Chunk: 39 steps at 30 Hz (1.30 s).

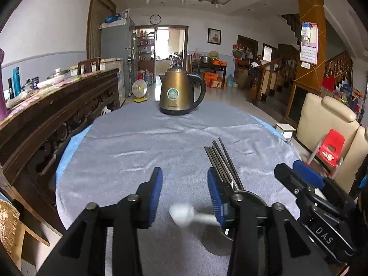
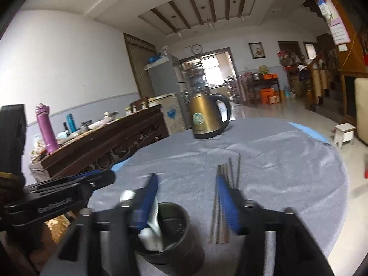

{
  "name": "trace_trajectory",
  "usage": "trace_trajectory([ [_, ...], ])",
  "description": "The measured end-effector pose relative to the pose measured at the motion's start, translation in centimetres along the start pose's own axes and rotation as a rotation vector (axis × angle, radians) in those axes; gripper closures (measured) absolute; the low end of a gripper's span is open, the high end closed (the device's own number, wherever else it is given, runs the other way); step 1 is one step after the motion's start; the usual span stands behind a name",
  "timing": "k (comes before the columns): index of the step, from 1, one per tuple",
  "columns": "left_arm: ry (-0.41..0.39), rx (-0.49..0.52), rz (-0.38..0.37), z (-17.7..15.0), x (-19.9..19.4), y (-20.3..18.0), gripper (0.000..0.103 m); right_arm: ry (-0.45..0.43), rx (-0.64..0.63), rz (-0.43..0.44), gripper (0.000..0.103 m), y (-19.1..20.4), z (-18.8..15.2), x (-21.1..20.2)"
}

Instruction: Organize utensils

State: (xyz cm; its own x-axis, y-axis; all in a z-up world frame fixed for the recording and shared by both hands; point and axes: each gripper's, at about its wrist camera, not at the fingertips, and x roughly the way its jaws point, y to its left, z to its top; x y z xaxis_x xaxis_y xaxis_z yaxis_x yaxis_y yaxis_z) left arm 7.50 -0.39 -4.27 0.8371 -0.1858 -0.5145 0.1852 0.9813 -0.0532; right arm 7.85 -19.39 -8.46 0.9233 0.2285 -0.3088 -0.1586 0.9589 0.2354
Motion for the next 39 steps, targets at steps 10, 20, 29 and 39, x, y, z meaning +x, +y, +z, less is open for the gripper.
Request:
trace_trajectory([
  [10, 0.038, -0.074, 0.026, 0.0, 0.0, 3.4, 0.042, 0.003, -0.056, -0.082, 0.043, 0.5, 1.8, -2.0],
  [20, 0.415, -0.323, -0.009, -6.0, 7.0, 8.3, 0.042, 0.034, 0.037, -0.126, 0.043, -2.4, 1.4, -1.6],
  [29, 0.473, -0.265, -0.022, -7.6, 10.9, 5.6, 0.070, 0.035, 0.028, -0.136, 0.043, -2.4, 1.3, -2.0],
  [39, 0.421, -0.241, -0.082, -7.7, 9.7, 5.4, 0.100, 0.037, 0.039, -0.162, 0.043, -3.0, 1.3, -2.5],
])
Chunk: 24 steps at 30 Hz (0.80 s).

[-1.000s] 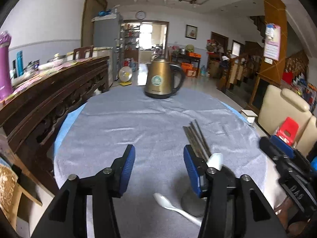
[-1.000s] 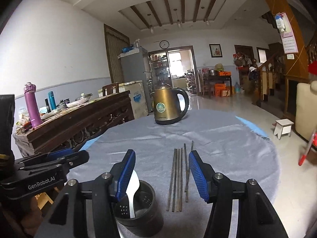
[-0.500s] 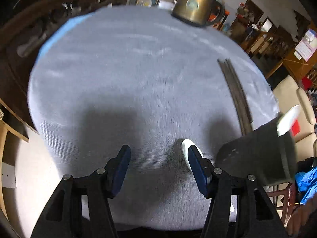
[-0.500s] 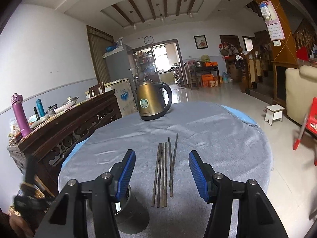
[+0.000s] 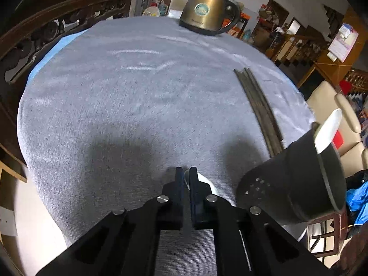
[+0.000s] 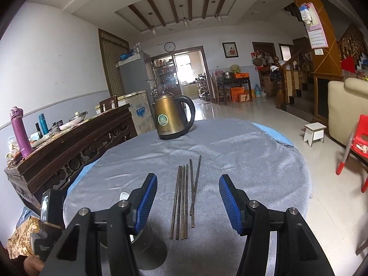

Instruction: Organize utensils

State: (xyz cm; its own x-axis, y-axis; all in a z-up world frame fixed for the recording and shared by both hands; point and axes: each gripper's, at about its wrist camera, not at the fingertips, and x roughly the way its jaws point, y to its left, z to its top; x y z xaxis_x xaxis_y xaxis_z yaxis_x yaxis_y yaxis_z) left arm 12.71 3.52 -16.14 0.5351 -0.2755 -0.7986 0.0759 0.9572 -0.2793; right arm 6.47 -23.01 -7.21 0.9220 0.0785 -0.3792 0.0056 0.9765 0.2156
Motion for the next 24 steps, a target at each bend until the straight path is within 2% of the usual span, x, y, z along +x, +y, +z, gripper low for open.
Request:
trace_trajectory([
  [10, -0.126, 0.001, -0.011, 0.8, -4.3, 0.0, 0.101, -0.012, 0.004, -0.005, 0.043, -0.3, 0.3, -0.3],
  [14, -0.218, 0.032, 0.004, 2.1, -7.5, -1.0, 0.101, -0.019, 0.001, -0.006, 0.043, -0.3, 0.3, -0.4],
  [24, -0.518, 0.168, 0.007, 6.0, -17.6, -6.1, 0.101, -0.020, 0.002, -0.002, 0.043, 0.0, 0.5, -0.7],
])
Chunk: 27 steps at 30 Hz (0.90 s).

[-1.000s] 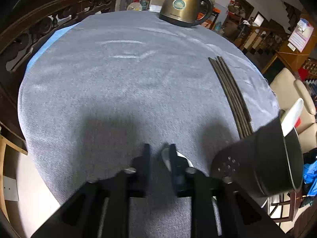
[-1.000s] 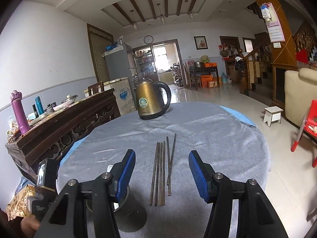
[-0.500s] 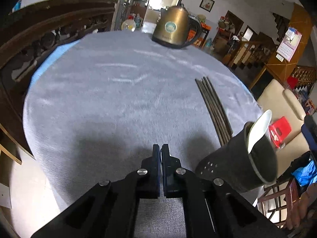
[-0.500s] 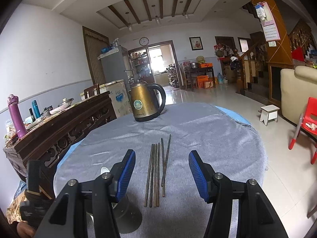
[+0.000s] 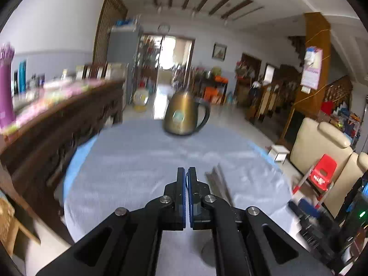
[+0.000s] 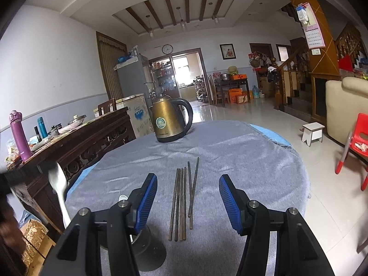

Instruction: Organize utensils

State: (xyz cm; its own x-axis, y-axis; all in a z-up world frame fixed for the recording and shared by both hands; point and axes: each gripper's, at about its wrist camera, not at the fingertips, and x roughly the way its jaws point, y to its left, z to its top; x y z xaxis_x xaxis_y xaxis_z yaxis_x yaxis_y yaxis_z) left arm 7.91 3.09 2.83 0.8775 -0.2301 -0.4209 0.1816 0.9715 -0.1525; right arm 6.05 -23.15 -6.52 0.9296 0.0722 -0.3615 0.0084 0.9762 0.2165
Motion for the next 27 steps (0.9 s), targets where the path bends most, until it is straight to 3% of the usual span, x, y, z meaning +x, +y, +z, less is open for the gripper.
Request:
trace_trajectory([
  [4, -0.085, 0.084, 0.047, 0.9, 0.1, -2.2, 0.101, 0.007, 0.001, 0.005, 0.043, 0.2, -0.1, 0.1],
  [7, -0.101, 0.163, 0.092, -0.4, 2.1, -4.1, 0.101, 0.005, -0.002, 0.004, 0.043, 0.2, 0.0, 0.1],
  [11, -0.037, 0.227, 0.116, -2.7, 4.8, -5.5, 0.101, 0.004, 0.005, 0.000, 0.043, -0.1, 0.0, 0.1],
  [16, 0.100, 0.191, 0.066, -4.3, 6.3, -4.9, 0.101, 0.022, -0.007, -0.018, 0.042, -0.2, 0.1, 0.3],
  [20, 0.108, 0.167, 0.020, -4.0, 5.1, -4.7, 0.097, 0.050, -0.050, -0.085, 0.041, 0.2, 0.3, 0.4],
  [24, 0.090, 0.152, -0.002, -3.9, 3.5, -4.8, 0.075, 0.081, -0.097, -0.175, 0.041, 0.9, 1.4, 0.1],
  [27, 0.089, 0.134, -0.019, -4.0, 2.6, -5.1, 0.073, 0.100, -0.125, -0.230, 0.041, 1.1, 2.3, -0.5],
])
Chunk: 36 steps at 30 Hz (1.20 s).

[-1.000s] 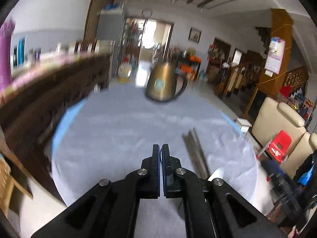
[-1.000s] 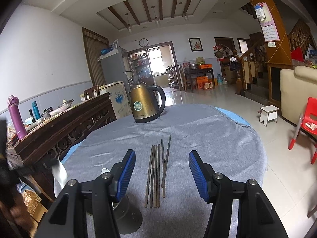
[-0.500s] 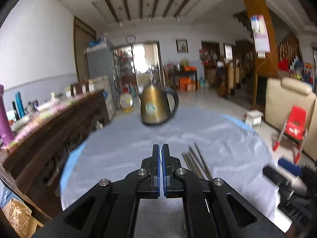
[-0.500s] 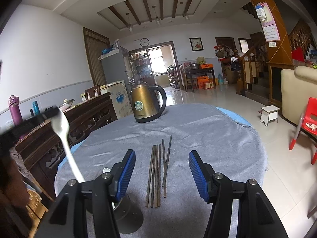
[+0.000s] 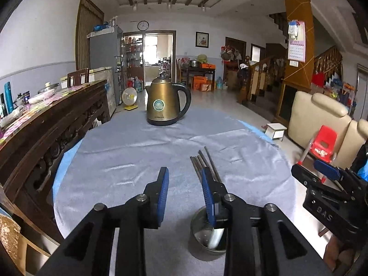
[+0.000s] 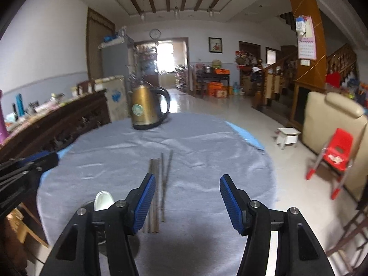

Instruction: Organize utensils

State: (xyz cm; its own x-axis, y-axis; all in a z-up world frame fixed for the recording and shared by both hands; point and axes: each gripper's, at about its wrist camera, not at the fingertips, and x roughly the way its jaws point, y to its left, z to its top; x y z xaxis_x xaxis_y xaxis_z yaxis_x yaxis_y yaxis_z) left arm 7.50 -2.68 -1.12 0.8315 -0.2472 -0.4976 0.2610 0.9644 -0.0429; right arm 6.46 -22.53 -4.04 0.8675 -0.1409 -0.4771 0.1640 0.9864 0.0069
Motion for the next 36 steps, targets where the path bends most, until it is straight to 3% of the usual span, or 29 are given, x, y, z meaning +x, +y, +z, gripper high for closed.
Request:
trace_trajectory([
  [3, 0.012, -0.009, -0.014, -0.1, -0.3, -0.3, 0.071, 0.014, -0.026, -0.043, 0.039, 0.0, 0.6, -0.6],
  [14, 0.040, -0.034, -0.005, -0.7, 0.0, 0.1, 0.057, 0.068, -0.014, -0.051, 0.039, -0.5, 0.8, -0.6],
  [36, 0.099, -0.124, 0.041, 0.0, 4.1, 5.2, 0.054, 0.156, -0.056, -0.078, 0.039, 1.0, 0.8, 2.8],
])
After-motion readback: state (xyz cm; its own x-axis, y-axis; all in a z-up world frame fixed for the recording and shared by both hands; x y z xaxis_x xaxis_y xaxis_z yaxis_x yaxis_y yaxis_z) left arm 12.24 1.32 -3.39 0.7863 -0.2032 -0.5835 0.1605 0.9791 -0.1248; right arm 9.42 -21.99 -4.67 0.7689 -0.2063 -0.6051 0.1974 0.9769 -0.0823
